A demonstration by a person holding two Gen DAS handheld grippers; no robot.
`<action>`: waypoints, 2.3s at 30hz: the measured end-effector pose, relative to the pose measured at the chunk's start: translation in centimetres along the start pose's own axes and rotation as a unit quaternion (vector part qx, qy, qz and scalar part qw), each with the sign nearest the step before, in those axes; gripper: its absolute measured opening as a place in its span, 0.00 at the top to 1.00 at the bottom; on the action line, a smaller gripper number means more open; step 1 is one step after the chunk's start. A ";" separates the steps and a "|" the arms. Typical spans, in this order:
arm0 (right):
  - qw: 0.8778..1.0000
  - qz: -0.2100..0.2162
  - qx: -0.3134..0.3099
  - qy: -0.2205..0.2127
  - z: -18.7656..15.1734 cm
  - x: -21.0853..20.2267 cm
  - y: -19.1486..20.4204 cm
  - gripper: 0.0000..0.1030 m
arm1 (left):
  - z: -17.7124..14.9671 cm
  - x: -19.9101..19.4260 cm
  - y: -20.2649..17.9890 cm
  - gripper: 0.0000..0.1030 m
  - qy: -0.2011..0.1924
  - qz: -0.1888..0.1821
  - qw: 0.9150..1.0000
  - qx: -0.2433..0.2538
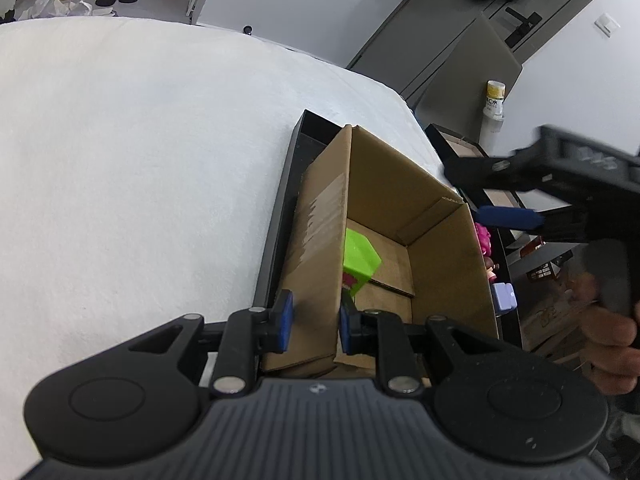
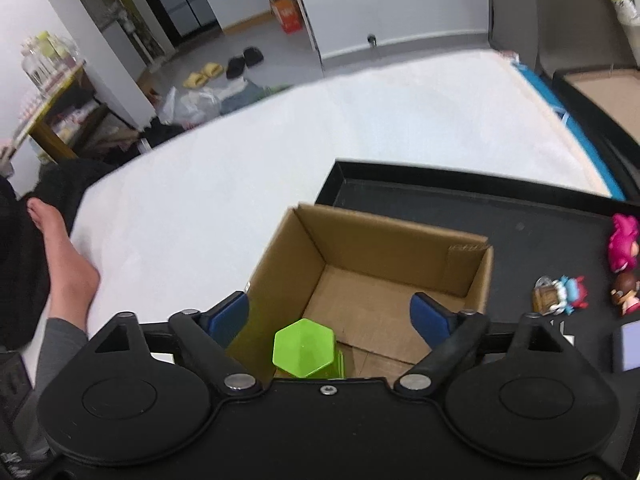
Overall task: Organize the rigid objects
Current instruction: 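Carry the green cup over the box and release it with the right gripper, then move the right gripper to the white USB charger and grasp it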
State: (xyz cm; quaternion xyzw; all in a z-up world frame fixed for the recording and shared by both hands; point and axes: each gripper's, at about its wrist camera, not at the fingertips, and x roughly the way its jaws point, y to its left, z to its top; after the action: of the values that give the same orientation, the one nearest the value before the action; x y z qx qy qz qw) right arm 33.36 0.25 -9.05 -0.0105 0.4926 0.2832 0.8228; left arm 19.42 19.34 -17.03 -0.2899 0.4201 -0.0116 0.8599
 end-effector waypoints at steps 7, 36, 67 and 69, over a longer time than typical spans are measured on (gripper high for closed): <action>0.999 -0.009 0.001 -0.030 0.2 -2.7 -1.4 0.07 | 0.0 -0.1 -0.1 0.80 0.000 0.003 1.000 0.003; 0.992 -0.109 0.055 -0.003 -3.9 -8.3 -12.0 0.07 | -0.8 1.0 -2.2 0.80 -0.005 0.061 0.996 0.065; 0.987 -0.115 0.082 0.078 -6.2 1.2 -15.6 0.13 | -1.0 1.6 -2.4 0.81 -0.008 0.072 0.995 0.075; 0.986 -0.119 0.081 0.082 -5.9 1.8 -15.5 0.14 | -1.0 1.6 -2.3 0.81 -0.007 0.071 0.995 0.074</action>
State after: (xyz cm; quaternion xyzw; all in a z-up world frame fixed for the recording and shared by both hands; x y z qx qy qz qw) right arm 36.60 -13.67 -17.67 -0.0254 0.5747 0.1406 0.8058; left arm 20.25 16.54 -17.44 -0.1952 0.4315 0.0209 0.8805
